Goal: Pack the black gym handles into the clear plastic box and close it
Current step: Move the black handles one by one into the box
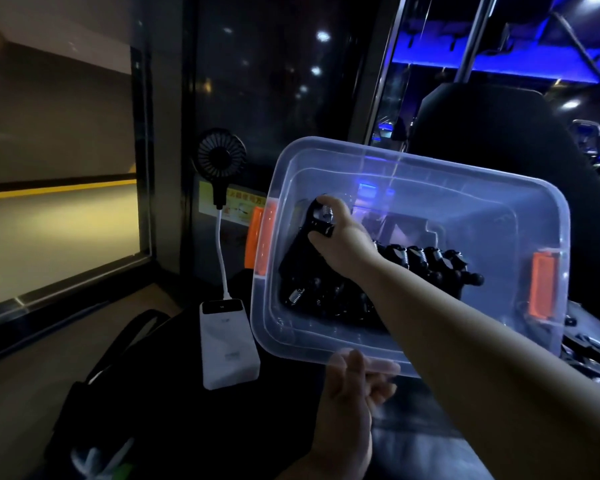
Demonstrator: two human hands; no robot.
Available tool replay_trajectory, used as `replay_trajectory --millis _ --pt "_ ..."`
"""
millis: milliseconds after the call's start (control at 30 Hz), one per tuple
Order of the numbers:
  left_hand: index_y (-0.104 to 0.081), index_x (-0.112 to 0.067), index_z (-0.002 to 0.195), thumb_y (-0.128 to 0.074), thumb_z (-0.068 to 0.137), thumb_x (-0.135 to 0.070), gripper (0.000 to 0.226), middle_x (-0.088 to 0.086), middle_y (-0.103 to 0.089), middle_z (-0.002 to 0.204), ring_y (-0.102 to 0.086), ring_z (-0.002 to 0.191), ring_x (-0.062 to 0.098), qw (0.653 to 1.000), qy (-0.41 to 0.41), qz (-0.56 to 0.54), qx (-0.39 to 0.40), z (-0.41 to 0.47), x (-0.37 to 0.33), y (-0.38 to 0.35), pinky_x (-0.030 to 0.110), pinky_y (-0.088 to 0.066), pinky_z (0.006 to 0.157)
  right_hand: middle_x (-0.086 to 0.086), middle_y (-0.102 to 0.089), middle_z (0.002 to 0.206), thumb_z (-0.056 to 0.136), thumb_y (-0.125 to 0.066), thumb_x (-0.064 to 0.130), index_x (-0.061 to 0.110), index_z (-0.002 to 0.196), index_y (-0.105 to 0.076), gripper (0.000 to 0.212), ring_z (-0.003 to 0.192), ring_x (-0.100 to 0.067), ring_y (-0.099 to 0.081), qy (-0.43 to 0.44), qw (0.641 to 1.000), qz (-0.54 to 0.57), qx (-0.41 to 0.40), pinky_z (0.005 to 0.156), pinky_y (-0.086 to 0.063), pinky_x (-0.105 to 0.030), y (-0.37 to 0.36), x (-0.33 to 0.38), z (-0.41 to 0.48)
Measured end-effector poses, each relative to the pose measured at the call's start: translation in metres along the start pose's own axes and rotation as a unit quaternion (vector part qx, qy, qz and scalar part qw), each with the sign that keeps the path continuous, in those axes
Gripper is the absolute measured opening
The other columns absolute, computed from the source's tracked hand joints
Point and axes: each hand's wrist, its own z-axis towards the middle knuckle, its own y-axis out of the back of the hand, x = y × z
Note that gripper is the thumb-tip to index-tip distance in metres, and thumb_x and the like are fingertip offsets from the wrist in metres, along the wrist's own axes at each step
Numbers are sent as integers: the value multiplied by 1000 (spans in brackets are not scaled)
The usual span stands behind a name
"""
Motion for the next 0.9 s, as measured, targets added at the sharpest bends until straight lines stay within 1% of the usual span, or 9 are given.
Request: replay_trajectory --millis 100,167,267,333,433,567,767,833,900 --pt "-49 -1 96 -36 100 -24 26 15 -72 80 -67 77 24 1000 8 -16 -2 2 0 0 28 -52 68 -4 -56 126 90 -56 28 39 140 -25 60 100 -28 -54 0 996 -77 34 75 -42 -31 -14 0 9" --pt "-49 -2 91 -38 99 -23 24 13 -71 73 -67 70 20 999 16 -32 -4 2 0 0 27 -52 64 -4 -56 126 89 -56 34 43 138 -20 61 113 -34 -50 -9 992 -120 46 87 -44 -40 -21 0 14" --pt "-48 -1 91 -38 99 -22 24 14 -71 73 -67 71 22 999 16 -29 -6 4 2 1 27 -52 63 -4 -59 123 90 -56 38 35 143 -19 64 123 -31 -38 13 981 -191 32 99 -30 -46 -21 3 20" --pt "-47 -1 91 -38 99 -22 25 15 -70 74 -66 72 24 1000 17 -25 -9 5 3 1 28 -52 63 -5 -59 122 89 -57 42 30 146 -16 72 127 -29 -33 26 973 -228 33 101 -25 -47 -19 5 24" --pt "-46 -2 87 -37 99 -18 23 14 -69 67 -65 64 22 999 30 -40 -17 6 2 0 26 -51 57 -6 -56 128 89 -56 45 27 150 -11 78 133 -27 -28 22 964 -259 59 104 -21 -46 -23 5 29" --pt "-46 -3 85 -36 100 -17 23 12 -68 61 -63 55 16 998 36 -39 -16 8 0 -2 24 -49 53 -3 -63 118 89 -52 42 28 151 -5 79 134 -26 -28 29 967 -250 37 104 -19 -45 -29 0 31" --pt "-49 -1 83 -38 98 -19 26 11 -67 60 -63 53 15 998 46 -23 -34 10 -2 2 24 -49 51 -2 -62 120 91 -52 45 30 149 -18 70 128 -25 -33 46 963 -263 36 103 -18 -42 -30 -4 32" --pt "-50 -2 79 -38 98 -18 27 11 -67 58 -62 50 14 998 53 -22 -41 11 -3 2 24 -49 50 -1 -59 125 90 -52 46 30 150 -18 71 129 -25 -32 50 960 -272 39 103 -18 -42 -32 -5 32" --pt "-50 -2 79 -38 98 -18 27 12 -67 58 -62 50 14 997 57 -24 -41 11 -4 2 25 -49 50 -3 -50 136 88 -54 48 30 150 -18 74 132 -27 -28 60 954 -293 37 106 -18 -43 -32 -6 33"
